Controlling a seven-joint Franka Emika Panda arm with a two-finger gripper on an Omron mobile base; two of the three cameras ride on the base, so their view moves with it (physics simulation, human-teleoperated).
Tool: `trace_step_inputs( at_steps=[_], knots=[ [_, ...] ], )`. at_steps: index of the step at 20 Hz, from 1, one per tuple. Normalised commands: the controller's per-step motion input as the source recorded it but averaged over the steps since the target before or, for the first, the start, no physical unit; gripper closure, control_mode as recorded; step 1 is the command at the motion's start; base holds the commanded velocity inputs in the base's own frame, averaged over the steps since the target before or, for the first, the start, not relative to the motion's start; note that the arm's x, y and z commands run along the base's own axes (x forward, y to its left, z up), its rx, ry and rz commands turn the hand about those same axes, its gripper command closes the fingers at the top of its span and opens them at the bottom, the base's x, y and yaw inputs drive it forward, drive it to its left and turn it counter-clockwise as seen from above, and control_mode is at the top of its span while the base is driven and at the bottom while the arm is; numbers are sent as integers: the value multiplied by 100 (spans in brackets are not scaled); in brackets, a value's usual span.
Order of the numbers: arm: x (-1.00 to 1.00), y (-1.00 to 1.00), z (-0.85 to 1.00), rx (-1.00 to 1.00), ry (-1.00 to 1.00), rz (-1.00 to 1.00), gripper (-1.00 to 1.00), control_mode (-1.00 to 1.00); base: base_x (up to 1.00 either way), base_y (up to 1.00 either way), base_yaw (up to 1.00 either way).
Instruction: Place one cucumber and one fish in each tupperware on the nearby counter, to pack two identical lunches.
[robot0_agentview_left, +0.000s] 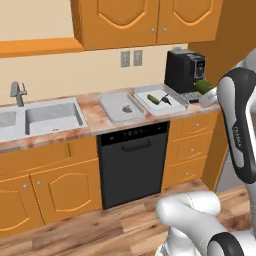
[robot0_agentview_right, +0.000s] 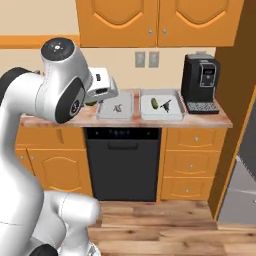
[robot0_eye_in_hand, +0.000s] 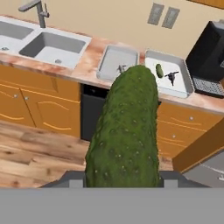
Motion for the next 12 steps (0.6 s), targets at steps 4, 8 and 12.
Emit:
trace_step_inputs(
  at_steps=[4,8,12],
  knots=[
    [0,0,0,0,0,0,100,100,100,52,-5],
    [0,0,0,0,0,0,100,100,94,1,0],
    [0,0,0,0,0,0,100,100,76,-12,0]
  ],
)
